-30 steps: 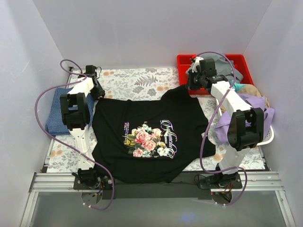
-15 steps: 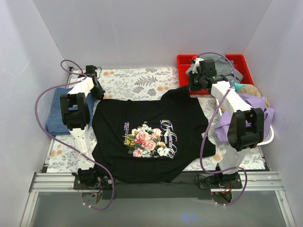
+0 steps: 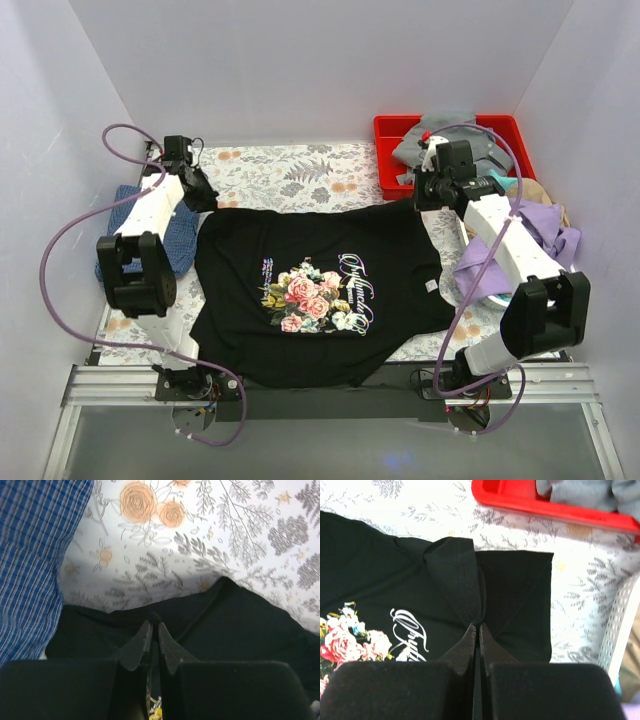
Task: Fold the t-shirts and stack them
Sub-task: Fold the tshirt
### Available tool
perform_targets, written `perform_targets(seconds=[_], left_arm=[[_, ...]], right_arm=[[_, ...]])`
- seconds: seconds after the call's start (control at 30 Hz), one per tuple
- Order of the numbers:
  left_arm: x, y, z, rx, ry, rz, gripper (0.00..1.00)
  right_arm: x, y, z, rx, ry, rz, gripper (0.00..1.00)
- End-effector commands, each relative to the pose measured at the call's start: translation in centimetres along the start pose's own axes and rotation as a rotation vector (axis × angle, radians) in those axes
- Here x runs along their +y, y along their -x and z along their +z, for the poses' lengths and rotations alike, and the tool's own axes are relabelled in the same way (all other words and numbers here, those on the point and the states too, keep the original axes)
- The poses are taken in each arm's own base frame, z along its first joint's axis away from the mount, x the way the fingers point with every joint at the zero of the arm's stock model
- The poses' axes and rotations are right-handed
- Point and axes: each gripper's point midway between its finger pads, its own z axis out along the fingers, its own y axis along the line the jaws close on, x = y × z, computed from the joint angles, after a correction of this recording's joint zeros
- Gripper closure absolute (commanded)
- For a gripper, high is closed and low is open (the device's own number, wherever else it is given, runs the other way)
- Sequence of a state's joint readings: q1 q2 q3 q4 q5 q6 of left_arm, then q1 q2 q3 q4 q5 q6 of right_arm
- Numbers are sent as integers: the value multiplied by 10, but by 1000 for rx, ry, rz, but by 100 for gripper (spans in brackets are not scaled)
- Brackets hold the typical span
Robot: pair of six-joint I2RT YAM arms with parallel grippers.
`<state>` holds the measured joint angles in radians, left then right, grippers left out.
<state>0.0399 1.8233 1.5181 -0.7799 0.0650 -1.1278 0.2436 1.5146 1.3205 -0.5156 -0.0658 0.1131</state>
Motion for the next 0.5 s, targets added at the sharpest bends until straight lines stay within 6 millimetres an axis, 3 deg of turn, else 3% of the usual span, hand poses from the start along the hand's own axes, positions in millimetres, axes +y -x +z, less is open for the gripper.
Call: perform_targets(seconds=[0.0,0.17,0.47], left_arm=[[4,-7,-32,-33,1,-3,100],[22,-43,-44,35,36,-25,100],[61,-90,-59,71,164,-90,100]], right_arm=[[-2,-11,-18,4,-23,19,99],[-8,-37,-28,74,-63,50,99],[-44,-78,-55,83,-299,166,99]])
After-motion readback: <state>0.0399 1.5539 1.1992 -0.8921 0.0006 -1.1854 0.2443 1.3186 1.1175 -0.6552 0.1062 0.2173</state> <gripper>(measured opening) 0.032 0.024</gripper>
